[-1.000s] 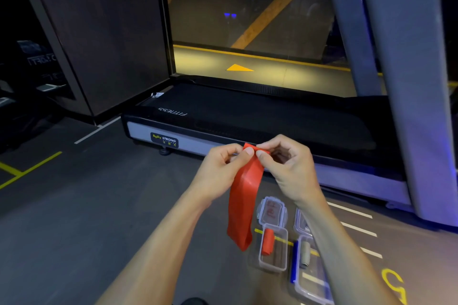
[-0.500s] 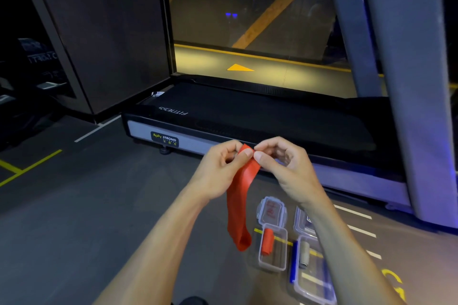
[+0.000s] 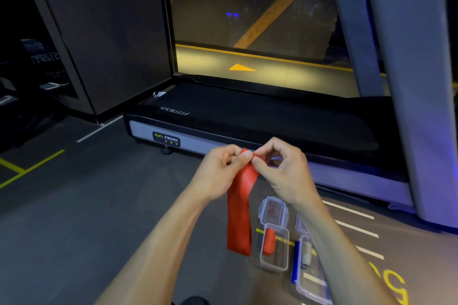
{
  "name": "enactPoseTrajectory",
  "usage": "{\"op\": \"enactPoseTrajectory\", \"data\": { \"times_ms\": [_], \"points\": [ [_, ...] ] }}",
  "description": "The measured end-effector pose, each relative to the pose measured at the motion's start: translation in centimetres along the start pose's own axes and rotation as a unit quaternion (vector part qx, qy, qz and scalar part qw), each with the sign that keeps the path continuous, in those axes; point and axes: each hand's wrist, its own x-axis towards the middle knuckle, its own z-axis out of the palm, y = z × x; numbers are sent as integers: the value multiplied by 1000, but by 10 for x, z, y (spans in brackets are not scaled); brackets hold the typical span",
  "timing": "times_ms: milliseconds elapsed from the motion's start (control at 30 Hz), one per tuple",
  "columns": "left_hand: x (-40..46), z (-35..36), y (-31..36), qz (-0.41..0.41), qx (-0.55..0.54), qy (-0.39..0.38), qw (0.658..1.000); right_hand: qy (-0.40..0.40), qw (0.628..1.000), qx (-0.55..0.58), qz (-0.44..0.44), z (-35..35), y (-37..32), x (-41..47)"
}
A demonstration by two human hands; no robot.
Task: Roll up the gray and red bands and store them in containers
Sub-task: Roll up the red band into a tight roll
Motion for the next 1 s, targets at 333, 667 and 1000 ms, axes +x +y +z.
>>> {"op": "enactPoseTrajectory", "data": {
  "times_ms": [333,667,1000],
  "points": [
    [-3,-7,5,53,80,-41,995,-110,967,166,160,-11,4,-2],
    [-7,-1,10,-61,-27,-47,997,-15,969,203,141,0,1,-1],
    [-9,-2,12,-56,-50,-47,996,-1,997,59,49,0,10,1]
  ]
}}
